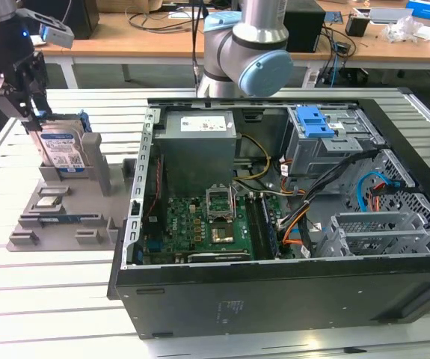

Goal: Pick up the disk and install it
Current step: 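Pick up the disk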

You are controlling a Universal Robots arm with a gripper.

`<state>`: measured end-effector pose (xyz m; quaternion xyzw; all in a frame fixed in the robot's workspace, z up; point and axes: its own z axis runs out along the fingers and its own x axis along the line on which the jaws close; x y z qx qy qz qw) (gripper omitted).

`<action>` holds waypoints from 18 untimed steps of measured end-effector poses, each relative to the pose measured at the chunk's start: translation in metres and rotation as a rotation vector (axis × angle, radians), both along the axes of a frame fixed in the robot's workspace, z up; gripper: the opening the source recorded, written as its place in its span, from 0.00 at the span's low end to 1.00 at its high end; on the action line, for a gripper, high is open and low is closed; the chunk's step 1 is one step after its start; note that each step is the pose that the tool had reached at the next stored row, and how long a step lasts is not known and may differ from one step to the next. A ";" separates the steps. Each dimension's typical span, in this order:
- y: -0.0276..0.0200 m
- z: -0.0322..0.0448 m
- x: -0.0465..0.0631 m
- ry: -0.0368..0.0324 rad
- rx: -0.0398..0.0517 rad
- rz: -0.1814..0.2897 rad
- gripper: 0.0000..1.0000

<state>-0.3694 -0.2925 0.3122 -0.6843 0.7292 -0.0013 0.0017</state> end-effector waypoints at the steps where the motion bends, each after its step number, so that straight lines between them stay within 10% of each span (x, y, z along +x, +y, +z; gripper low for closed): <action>1: 0.0000 -0.0028 0.000 0.0000 0.0000 0.001 0.54; 10: 0.0001 -0.0225 0.000 0.0010 -0.0007 0.007 0.54; 18: 0.0000 -0.0241 0.000 0.0011 -0.0013 0.008 0.54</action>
